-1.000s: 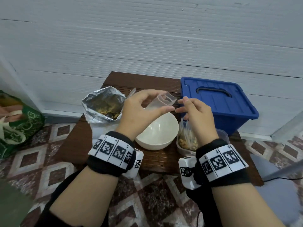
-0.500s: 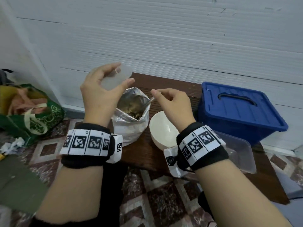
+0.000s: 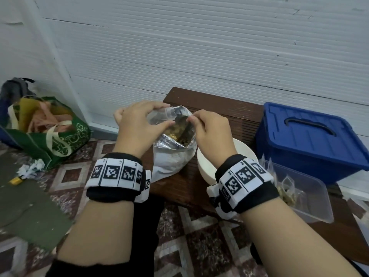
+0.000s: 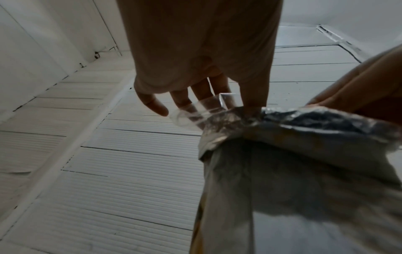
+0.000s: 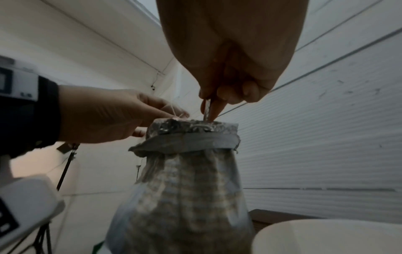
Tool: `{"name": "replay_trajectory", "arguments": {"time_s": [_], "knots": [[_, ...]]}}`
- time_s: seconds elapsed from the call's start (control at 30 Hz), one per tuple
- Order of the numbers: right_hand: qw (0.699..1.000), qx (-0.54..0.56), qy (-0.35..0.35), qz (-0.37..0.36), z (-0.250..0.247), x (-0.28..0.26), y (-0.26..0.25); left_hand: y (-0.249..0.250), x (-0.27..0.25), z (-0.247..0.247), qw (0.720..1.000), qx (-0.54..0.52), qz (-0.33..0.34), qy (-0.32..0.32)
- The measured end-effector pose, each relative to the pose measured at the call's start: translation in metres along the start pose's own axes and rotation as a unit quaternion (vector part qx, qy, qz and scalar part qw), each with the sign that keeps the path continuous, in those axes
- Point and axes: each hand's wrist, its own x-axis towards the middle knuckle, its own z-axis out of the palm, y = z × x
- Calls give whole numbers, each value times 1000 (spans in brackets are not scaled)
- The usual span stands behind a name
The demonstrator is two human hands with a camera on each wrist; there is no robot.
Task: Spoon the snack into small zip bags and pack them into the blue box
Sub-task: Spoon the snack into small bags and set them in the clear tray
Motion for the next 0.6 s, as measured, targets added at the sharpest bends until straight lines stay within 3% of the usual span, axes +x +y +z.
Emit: {"name": "replay_trajectory", "arguments": {"time_s": [0.3, 0.43, 0.6], "knots": [[972, 85, 70, 207, 0, 11, 9, 1, -1, -5, 1000, 1, -21, 9], [956, 107, 95, 257, -8, 19, 14, -3, 1, -15, 999, 10, -34, 26], [937, 147, 137, 287, -27, 29, 22, -4, 5, -24, 998, 32, -56, -4]]}}
